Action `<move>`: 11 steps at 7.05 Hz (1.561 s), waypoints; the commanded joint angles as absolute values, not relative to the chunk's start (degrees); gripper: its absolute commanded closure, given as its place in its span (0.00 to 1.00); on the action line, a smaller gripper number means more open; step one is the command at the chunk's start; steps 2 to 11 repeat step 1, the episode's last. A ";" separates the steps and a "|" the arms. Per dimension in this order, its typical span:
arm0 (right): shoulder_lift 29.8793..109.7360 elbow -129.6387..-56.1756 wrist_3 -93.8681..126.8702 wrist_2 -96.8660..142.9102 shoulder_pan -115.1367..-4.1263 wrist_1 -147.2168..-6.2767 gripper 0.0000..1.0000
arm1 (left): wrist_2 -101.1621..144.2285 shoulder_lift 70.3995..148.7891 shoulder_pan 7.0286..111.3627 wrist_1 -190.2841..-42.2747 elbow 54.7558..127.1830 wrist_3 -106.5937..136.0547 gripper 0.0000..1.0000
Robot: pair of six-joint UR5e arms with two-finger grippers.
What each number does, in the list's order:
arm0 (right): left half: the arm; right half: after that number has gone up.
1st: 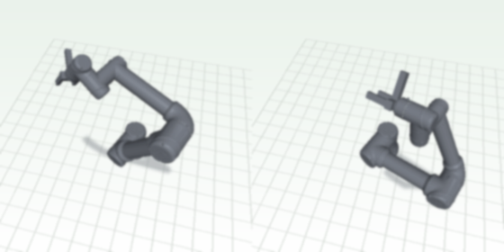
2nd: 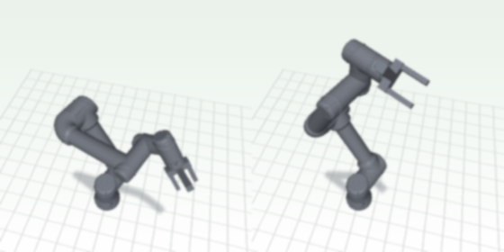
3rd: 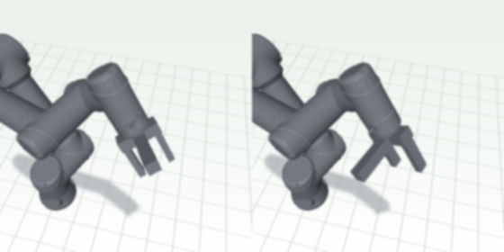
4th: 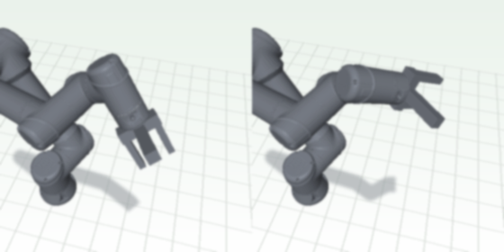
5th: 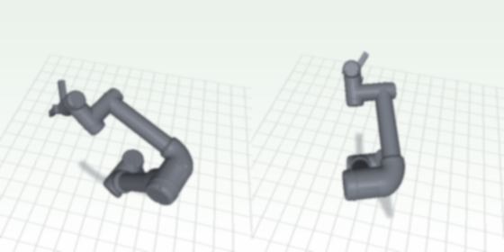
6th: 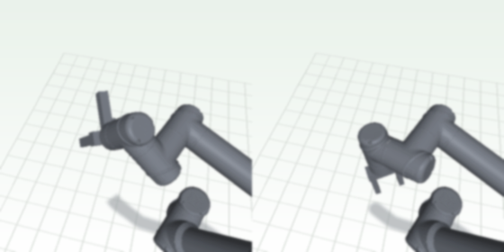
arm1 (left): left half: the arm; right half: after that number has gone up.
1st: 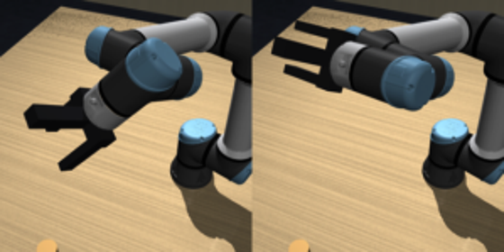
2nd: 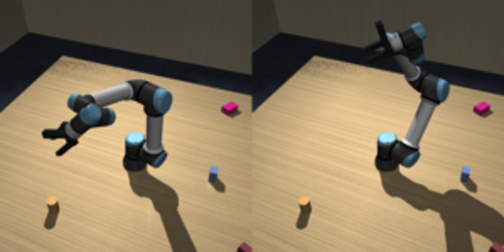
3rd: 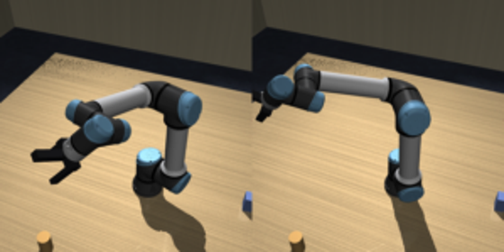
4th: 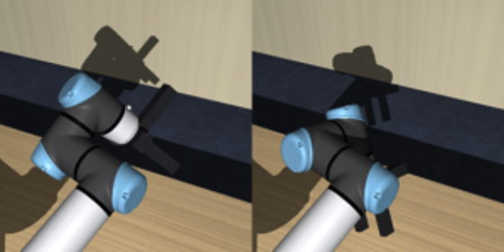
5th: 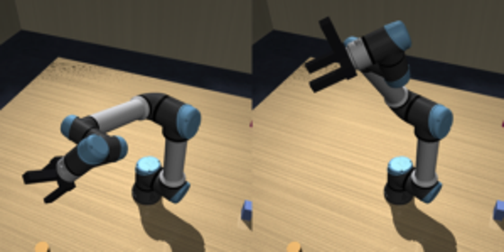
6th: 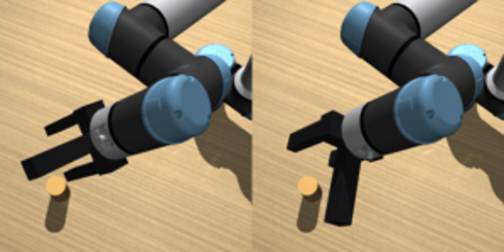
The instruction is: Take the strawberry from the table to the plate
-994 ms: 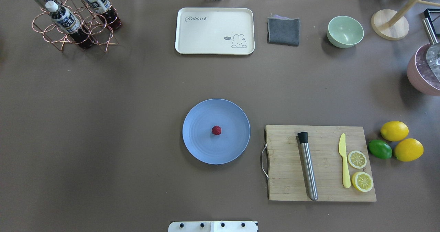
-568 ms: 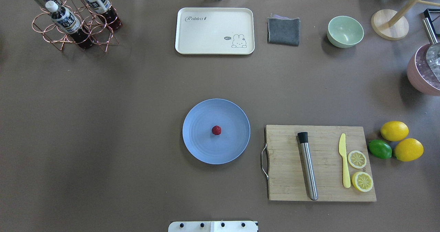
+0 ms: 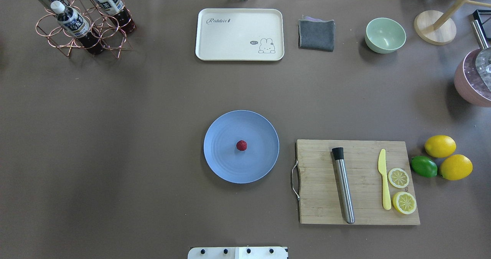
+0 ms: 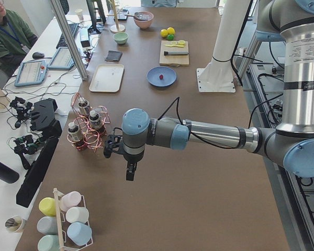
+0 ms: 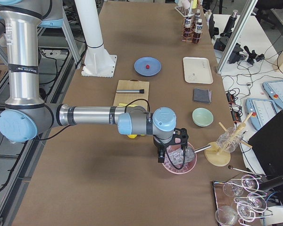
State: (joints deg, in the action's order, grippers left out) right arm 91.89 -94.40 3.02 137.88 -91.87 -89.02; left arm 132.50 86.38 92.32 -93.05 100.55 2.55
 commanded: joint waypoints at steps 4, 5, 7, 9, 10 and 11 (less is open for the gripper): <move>92.02 -94.22 2.99 138.69 -91.85 -88.86 0.00 | 132.54 86.40 92.29 -93.16 100.72 2.46 0.02; 92.02 -94.22 2.99 138.69 -91.85 -88.86 0.00 | 132.54 86.40 92.29 -93.16 100.72 2.46 0.02; 92.02 -94.22 2.99 138.69 -91.85 -88.86 0.00 | 132.54 86.40 92.29 -93.16 100.72 2.46 0.02; 92.02 -94.22 2.99 138.69 -91.85 -88.86 0.00 | 132.54 86.40 92.29 -93.16 100.72 2.46 0.02; 92.02 -94.22 2.99 138.69 -91.85 -88.86 0.00 | 132.54 86.40 92.29 -93.16 100.72 2.46 0.02; 92.02 -94.22 2.99 138.69 -91.85 -88.86 0.00 | 132.54 86.40 92.29 -93.16 100.72 2.46 0.02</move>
